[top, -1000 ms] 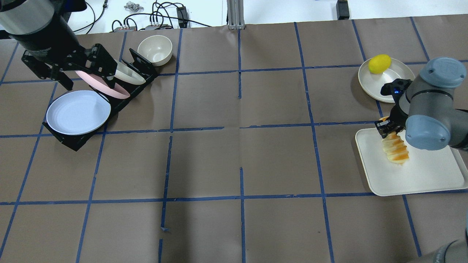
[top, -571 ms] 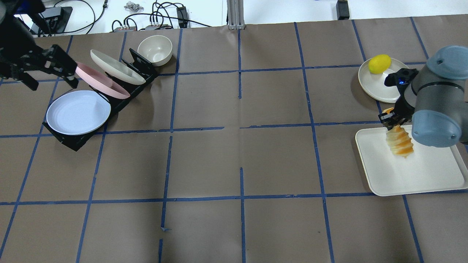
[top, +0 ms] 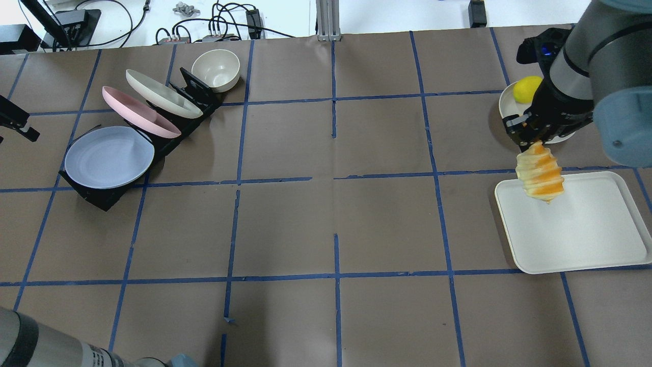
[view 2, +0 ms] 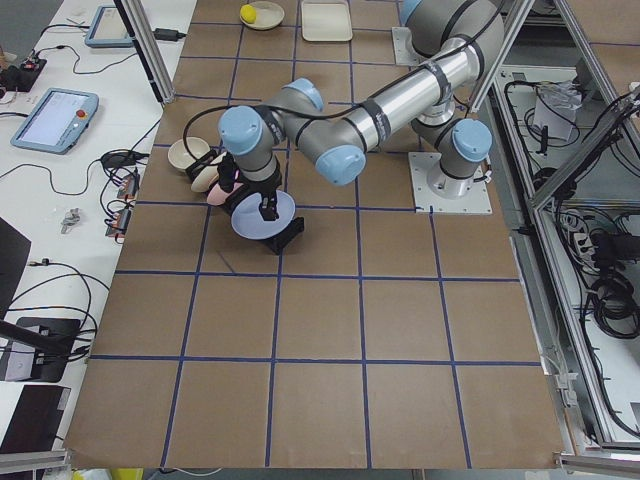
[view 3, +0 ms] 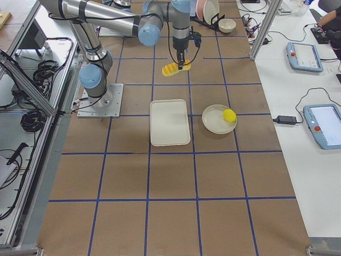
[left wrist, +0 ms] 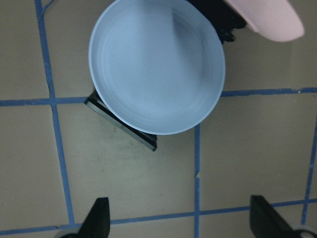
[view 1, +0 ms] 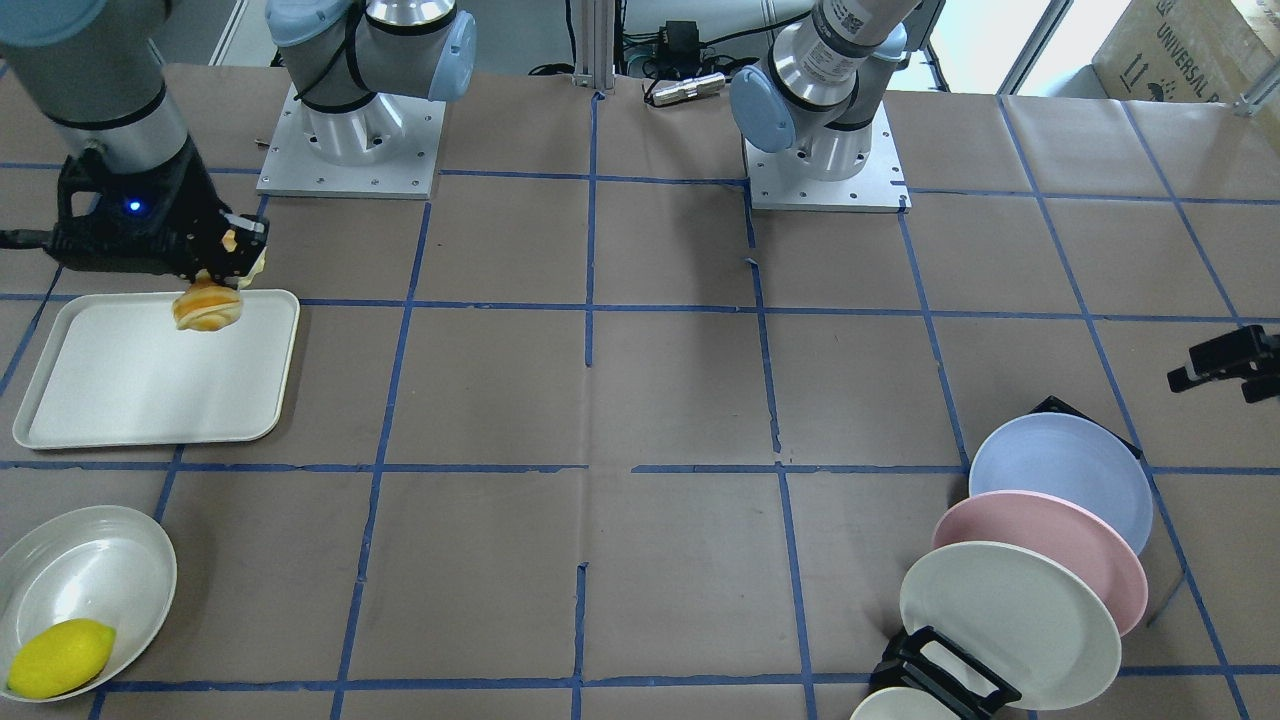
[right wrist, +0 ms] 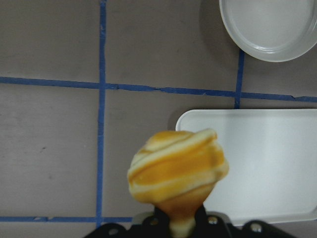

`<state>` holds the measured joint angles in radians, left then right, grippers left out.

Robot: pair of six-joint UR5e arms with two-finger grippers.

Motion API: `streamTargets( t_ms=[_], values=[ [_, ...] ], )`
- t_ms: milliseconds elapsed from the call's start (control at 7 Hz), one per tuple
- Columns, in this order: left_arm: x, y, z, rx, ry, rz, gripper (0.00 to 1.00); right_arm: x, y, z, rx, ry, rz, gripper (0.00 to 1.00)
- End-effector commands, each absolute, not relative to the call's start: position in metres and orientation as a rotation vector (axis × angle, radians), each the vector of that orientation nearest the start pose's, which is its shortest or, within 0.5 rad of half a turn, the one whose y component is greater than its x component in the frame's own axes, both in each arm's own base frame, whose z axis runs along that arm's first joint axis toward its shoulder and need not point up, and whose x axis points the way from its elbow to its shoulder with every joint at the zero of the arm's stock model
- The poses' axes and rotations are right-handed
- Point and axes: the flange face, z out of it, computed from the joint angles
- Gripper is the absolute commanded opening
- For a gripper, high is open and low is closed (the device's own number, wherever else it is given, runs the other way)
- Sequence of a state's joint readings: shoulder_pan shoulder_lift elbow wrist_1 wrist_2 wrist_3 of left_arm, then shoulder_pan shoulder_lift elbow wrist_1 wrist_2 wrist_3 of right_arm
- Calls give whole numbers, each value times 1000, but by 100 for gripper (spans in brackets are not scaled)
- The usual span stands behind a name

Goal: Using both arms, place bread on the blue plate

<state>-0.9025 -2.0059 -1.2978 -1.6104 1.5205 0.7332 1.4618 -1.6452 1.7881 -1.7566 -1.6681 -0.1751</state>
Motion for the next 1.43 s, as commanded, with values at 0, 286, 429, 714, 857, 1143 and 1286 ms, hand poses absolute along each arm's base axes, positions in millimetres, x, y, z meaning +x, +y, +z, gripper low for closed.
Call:
streamTargets(
  t_ms=[0,286,429,714,857,1143,1286],
  values=[
    [336,-649,293,198,3333,245,100,141,-474,478,23,3228,31,4],
    [323,-666,253,215,3403,263,98,175,-506,505,93,3199,148,4],
    [316,-670,245,217,3407,285,95,197,-518,508,91,3196,200,4],
    [314,-672,204,219,3436,374,83,201,-528,492,53,3200,244,4],
    [314,-671,204,223,3432,396,63,201,-526,489,12,3195,251,4],
    [314,-671,213,222,3439,416,19,189,-526,476,-78,3193,238,3],
    [313,-670,213,222,3442,418,16,185,-518,478,-105,3189,210,3]
  ],
)
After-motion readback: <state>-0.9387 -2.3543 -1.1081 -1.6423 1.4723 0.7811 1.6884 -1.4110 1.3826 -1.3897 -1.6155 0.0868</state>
